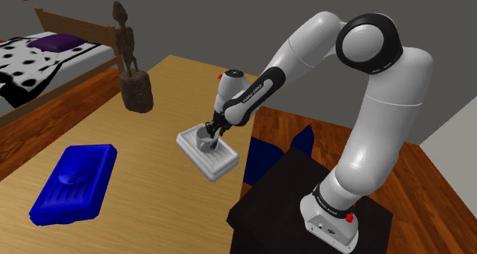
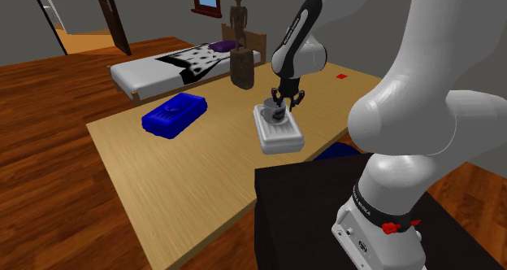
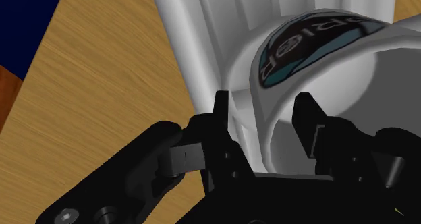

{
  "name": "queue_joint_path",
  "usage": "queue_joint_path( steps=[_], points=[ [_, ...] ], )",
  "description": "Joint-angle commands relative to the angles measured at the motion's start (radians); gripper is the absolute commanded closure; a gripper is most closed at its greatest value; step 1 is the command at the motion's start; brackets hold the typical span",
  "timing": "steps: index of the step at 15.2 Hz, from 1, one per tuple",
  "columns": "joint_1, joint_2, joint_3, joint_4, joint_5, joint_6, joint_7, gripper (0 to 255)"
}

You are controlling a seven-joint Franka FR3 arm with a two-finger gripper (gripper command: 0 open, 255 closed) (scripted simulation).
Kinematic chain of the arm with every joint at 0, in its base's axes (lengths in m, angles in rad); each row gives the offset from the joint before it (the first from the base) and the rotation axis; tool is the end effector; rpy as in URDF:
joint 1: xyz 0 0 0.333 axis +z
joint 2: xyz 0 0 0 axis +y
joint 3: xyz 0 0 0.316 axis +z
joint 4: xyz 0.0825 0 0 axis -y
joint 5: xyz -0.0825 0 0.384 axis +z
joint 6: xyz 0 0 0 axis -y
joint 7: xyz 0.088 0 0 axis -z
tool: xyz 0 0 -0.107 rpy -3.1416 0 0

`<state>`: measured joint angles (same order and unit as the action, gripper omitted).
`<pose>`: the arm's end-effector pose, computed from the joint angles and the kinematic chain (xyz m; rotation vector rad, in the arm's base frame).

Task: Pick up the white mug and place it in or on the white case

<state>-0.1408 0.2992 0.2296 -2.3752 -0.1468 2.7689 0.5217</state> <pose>0.5140 0.0552 0.2110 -3.0624 0.4821 -0.1542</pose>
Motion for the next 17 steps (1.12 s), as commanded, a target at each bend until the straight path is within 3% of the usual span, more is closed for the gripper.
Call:
queue_joint_path(
  steps=[1, 5, 9, 17],
  points=[
    [0.000, 0.000, 0.000, 0.000, 0.000, 0.000, 0.000, 0],
    [0.000, 0.000, 0.000, 0.000, 0.000, 0.000, 0.000, 0],
    [-0.033, -0.134, 0.044, -0.020, 0.076, -0.110, -0.055, 0],
    [-0.033, -0.133, 0.043, -0.020, 0.077, -0.109, -0.056, 0]
  ],
)
